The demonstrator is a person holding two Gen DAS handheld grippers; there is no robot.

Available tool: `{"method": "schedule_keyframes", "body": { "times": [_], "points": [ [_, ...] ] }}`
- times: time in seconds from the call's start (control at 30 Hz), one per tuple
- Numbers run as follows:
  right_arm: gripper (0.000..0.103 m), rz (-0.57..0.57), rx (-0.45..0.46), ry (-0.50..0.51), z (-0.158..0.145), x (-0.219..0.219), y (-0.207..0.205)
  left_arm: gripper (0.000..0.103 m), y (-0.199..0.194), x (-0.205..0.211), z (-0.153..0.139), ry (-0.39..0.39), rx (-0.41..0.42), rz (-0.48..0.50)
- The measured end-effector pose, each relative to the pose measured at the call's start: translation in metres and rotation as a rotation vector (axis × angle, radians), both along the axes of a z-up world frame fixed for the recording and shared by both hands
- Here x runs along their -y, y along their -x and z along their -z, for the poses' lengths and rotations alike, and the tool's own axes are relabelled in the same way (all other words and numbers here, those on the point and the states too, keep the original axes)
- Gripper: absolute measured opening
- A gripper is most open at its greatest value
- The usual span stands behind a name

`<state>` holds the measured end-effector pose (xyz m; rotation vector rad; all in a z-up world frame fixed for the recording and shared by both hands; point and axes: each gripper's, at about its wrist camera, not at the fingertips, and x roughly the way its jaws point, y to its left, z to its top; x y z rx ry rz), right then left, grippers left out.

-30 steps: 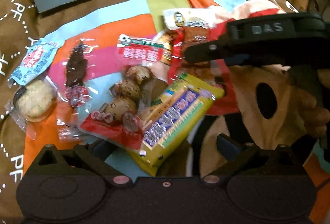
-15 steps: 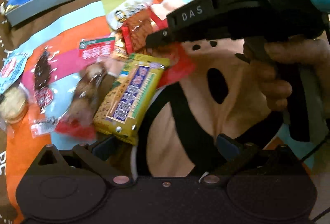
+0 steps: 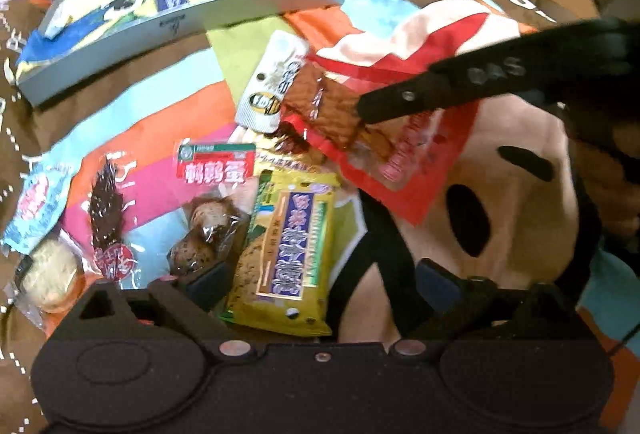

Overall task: Organize snacks
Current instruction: 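Lift the red packet with the right gripper while the left tool approaches the yellow snack bar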

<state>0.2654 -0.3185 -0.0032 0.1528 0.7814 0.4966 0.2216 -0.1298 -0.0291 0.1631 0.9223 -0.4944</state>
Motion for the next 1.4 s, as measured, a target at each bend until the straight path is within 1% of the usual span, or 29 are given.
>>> {"method": "schedule_keyframes", "body": {
  "times": [0.07,0.13,0.27,0.3,0.33,0.37,0.4,0.43,0.47,0.53,0.7,0.83,0.9,0.97,1.07,1.13,1.23,1.3,1.33,1.4],
  "points": [
    [0.014,-0.013,-0.005,0.004,0.001,-0.001,0.0,0.093,-0.005,-0.004,0.002,0.013,-0.007,-0.019],
    [0.014,-0.016,-0.008,0.005,0.003,-0.002,-0.001,0.089,-0.01,-0.006,0.002,0.023,-0.007,-0.033],
    [0.015,0.003,-0.04,-0.001,0.008,0.001,-0.007,0.082,-0.02,-0.008,0.002,0.043,-0.019,-0.049],
    [0.016,0.008,-0.051,-0.008,0.01,0.003,-0.009,0.078,-0.022,-0.008,0.002,0.047,-0.024,-0.052],
    [0.019,0.012,-0.062,-0.018,0.012,0.004,-0.011,0.072,-0.024,-0.009,0.002,0.052,-0.029,-0.051],
    [0.021,0.018,-0.074,-0.028,0.013,0.006,-0.013,0.068,-0.024,-0.009,0.002,0.056,-0.035,-0.048],
    [0.023,0.021,-0.082,-0.036,0.015,0.007,-0.014,0.058,-0.025,-0.008,0.002,0.057,-0.046,-0.046],
    [0.024,0.024,-0.091,-0.042,0.017,0.007,-0.017,0.051,-0.026,-0.008,0.003,0.056,-0.067,-0.045],
    [0.027,0.026,-0.101,-0.048,0.019,0.007,-0.019,0.051,-0.028,-0.008,0.005,0.059,-0.085,-0.045],
    [0.031,0.021,-0.12,-0.059,0.024,0.006,-0.023,0.051,-0.025,-0.007,0.006,0.053,-0.076,-0.05],
    [0.032,-0.01,-0.149,-0.084,0.028,0.002,-0.024,0.051,-0.022,-0.001,0.008,0.02,-0.075,-0.069],
    [0.036,-0.035,-0.185,-0.053,0.033,-0.004,-0.024,0.049,-0.018,0.002,0.007,-0.029,-0.068,-0.081],
    [0.036,-0.036,-0.191,-0.055,0.034,-0.004,-0.023,0.049,-0.015,0.001,0.006,-0.054,-0.061,-0.081],
    [0.02,-0.045,-0.171,-0.059,0.032,-0.004,-0.02,0.049,-0.012,-0.002,0.005,-0.076,-0.056,-0.088],
    [0.018,-0.071,-0.092,0.006,0.023,-0.01,-0.009,0.049,-0.009,-0.008,0.003,-0.097,-0.059,-0.111],
    [0.018,-0.078,-0.023,0.068,0.016,-0.016,0.001,0.049,-0.008,-0.011,0.001,-0.113,-0.056,-0.124],
    [0.017,-0.105,0.166,0.232,0.003,-0.03,0.025,0.049,-0.004,-0.015,0.001,-0.13,-0.043,-0.125],
    [0.017,-0.132,0.262,0.322,0.001,-0.039,0.04,0.049,-0.001,-0.017,0.002,-0.135,-0.033,-0.12],
    [0.017,-0.148,0.272,0.34,0.001,-0.042,0.043,0.049,-0.001,-0.017,0.002,-0.134,-0.029,-0.119],
    [0.017,-0.178,0.239,0.335,0.004,-0.046,0.045,0.05,0.0,-0.02,0.002,-0.13,-0.032,-0.12]
  ]
}}
